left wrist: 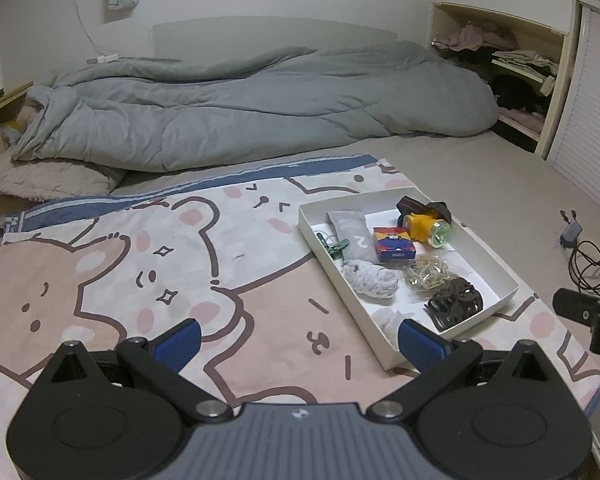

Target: Organize objects

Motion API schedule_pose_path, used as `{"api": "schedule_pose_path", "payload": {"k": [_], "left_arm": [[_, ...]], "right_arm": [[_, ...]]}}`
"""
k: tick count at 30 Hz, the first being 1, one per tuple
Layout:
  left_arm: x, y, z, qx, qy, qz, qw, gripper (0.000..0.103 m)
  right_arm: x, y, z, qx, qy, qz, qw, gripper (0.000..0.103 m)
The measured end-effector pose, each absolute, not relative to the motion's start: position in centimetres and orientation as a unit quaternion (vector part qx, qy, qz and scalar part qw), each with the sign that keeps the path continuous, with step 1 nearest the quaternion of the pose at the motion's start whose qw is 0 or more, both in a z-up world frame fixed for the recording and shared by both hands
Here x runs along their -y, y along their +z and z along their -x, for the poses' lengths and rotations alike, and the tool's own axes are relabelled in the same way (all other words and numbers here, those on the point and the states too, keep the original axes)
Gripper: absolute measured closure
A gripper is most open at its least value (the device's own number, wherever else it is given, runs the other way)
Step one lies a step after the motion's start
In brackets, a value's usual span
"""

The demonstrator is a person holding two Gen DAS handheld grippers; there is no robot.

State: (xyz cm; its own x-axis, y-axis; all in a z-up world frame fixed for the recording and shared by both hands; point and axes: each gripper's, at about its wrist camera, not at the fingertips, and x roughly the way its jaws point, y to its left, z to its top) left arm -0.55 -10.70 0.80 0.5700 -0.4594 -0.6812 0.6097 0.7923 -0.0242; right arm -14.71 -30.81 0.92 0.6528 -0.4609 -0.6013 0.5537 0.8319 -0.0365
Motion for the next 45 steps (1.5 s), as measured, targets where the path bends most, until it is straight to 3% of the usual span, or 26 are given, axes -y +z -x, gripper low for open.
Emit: {"api": "schedule_pose_path", "payload": {"k": [45], "left_arm": [[10.15, 0.55, 0.29, -0.349, -0.295, -0.105, 0.883, 0.0]], "right_arm": [[30.88, 0.14, 14.27, -0.33, -0.28, -0.084, 0.897, 0.0]]}}
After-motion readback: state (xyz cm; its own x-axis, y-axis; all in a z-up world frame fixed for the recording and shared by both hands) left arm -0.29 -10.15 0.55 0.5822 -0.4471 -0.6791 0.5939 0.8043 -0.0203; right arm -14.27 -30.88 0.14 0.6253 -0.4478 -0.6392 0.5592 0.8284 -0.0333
